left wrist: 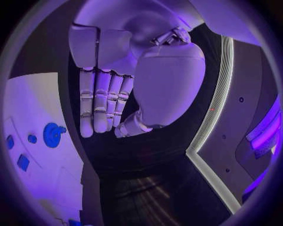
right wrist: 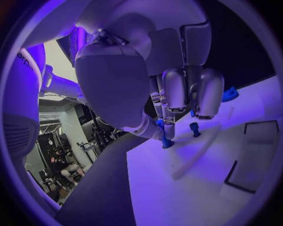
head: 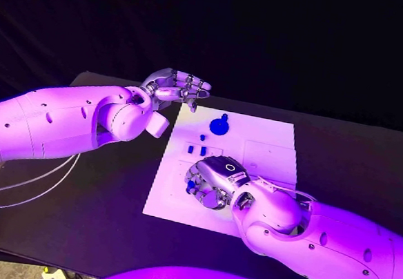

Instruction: Assemble the parts on the task board

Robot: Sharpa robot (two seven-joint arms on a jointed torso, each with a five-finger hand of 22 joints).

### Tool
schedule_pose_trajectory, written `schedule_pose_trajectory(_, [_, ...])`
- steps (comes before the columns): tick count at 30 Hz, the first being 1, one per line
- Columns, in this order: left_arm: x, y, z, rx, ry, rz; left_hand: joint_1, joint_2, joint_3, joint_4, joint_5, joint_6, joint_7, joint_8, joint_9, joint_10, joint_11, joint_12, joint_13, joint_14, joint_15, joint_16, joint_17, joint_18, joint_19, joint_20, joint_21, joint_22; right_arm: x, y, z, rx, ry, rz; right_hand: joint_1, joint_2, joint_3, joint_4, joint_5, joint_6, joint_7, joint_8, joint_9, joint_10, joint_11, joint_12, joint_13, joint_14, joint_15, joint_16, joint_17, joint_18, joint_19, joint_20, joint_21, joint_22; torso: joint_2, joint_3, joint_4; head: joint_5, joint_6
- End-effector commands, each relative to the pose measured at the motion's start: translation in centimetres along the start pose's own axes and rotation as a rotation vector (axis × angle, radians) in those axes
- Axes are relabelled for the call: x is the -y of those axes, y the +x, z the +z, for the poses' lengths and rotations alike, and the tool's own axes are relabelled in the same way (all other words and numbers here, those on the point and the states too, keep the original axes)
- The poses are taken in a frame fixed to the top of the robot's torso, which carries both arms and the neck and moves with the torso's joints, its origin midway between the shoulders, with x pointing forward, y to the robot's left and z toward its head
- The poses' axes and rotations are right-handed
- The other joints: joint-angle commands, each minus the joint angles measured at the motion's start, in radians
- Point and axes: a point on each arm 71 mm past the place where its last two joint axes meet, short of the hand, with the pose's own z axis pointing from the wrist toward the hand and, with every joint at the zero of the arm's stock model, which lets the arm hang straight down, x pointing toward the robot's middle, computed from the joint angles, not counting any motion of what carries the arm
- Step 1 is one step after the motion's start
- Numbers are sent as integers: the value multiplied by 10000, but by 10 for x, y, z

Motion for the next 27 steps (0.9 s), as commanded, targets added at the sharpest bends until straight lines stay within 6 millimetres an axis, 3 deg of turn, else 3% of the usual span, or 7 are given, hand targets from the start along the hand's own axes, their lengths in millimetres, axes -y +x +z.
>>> schedule_pose_trajectory(1, [1,2,0,-72,23,-28,-135,205,-393,180,45,-99,10,213,-100,-275,-12,121,174,-78,12,-72,-121,68,-94,6,-98,-112,-3,1,1,-84,-51,-119,-258,202,386,-145,131,209,7,678,535,114,-124,5,36,262,-20,95,-44,-157,152,5,172,131,-7,-4,-5,2,0])
schedule_pose_trajectory(6, [1,2,0,-83,18,-32,-135,205,-393,180,45,-99,10,213,-100,-275,-12,121,174,-78,12,-72,-121,68,-94,6,-98,-112,-4,3,1,-185,-35,-202,-416,101,354,-202,127,118,31,667,559,75,-108,-62,68,255,-4,87,-60,-152,134,18,149,124,-10,0,-3,-8,-2])
schedule_pose_trajectory(14, [1,2,0,-76,15,-29,-135,205,-393,180,45,-99,10,213,-100,-275,-12,121,174,-78,12,-72,-121,68,-94,6,-98,-112,-2,4,1,-265,118,-260,-813,-205,354,-265,131,-484,139,297,418,-58,-20,-198,223,249,69,99,-61,-131,75,86,44,73,-13,3,-5,-12,12])
schedule_pose_trajectory(20, [1,1,-1,-67,14,-26,-135,205,-393,180,45,-99,10,213,-100,-275,-12,121,174,-78,12,-72,-121,68,-94,6,-98,-112,-1,3,0,-168,185,-200,-1062,-534,336,-324,121,-1494,145,-310,172,-180,-93,-288,410,239,20,102,-74,-111,44,63,-36,50,-7,19,-5,-7,13])
schedule_pose_trajectory(22, [1,1,-1,-59,15,-24,-135,205,-393,180,45,-99,10,213,-100,-275,-12,121,174,-78,12,-72,-121,68,-94,6,-98,-112,0,2,0,-125,189,-168,-1145,-639,249,-319,117,-2074,74,-622,39,-213,-116,-305,482,248,0,126,-30,-113,47,48,-43,62,-5,18,-3,-8,11])
schedule_pose_trajectory(27, [1,0,-1,-5,50,-7,-135,205,-393,180,45,-99,10,213,-100,-275,-12,121,174,-78,12,-72,-121,68,-94,6,-98,-112,0,1,-3,-17,186,-104,-1166,-698,-95,-300,134,-2696,-95,-933,-93,-306,-163,-308,598,251,-41,139,-14,-114,57,13,-58,84,-4,23,-3,-12,11])
